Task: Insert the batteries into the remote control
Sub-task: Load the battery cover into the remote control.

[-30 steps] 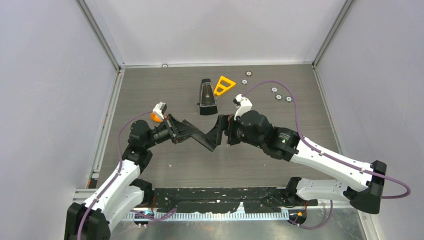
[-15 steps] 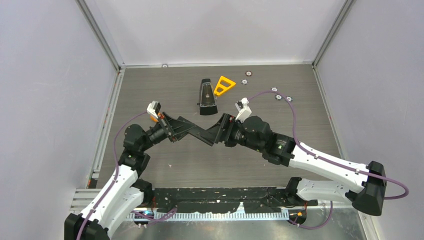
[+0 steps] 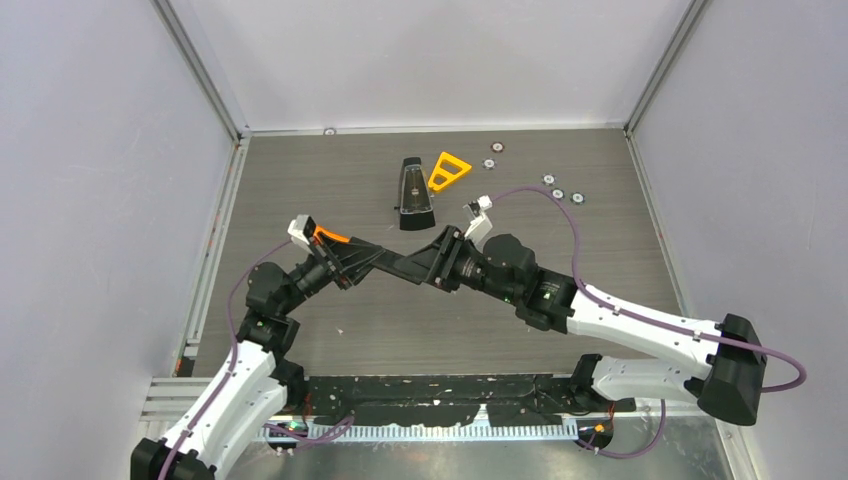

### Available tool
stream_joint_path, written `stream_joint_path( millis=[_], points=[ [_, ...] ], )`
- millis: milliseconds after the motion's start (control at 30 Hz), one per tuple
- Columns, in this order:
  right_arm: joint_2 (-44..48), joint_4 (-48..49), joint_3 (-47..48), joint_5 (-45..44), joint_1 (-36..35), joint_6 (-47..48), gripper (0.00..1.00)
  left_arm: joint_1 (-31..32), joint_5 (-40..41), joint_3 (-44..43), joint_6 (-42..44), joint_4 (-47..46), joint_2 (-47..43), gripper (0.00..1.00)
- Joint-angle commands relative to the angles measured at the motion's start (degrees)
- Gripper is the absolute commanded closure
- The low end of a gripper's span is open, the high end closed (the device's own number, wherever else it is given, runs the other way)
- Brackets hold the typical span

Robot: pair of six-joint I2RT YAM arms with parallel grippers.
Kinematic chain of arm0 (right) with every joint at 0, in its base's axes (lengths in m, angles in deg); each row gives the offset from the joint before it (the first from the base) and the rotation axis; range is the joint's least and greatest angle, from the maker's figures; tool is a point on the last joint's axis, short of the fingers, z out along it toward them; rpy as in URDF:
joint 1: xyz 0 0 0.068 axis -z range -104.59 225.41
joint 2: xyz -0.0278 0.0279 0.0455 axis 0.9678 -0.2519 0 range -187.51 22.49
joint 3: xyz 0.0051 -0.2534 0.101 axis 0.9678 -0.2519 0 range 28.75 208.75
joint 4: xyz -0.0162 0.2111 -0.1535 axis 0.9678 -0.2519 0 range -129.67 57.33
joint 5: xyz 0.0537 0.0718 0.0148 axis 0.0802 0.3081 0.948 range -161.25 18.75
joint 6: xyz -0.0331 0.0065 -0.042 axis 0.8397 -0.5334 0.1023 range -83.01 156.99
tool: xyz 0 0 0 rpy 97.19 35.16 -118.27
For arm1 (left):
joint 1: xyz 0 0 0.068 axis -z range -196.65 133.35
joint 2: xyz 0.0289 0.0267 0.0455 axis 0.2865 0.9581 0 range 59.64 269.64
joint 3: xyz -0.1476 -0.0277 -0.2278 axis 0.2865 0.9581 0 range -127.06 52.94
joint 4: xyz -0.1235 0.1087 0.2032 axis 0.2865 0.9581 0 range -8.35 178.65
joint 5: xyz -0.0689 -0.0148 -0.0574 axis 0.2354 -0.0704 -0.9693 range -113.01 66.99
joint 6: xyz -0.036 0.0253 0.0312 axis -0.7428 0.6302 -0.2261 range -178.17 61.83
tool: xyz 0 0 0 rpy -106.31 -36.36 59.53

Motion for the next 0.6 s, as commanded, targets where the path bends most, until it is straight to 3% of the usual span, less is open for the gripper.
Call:
stream_joint_path(
  millis=[0, 567],
  points=[
    [-2.0, 2.7, -1.0, -0.2, -0.2, -1.1, 0.54, 0.1, 2.1, 0.0, -7.2, -6.9, -2.0, 1.0],
    [-7.7, 7.9, 0.2, -0.2, -0.7, -2.2, 0.77, 0.1, 1.4, -1.3, -10.1, -7.9, -2.4, 1.0]
  ],
)
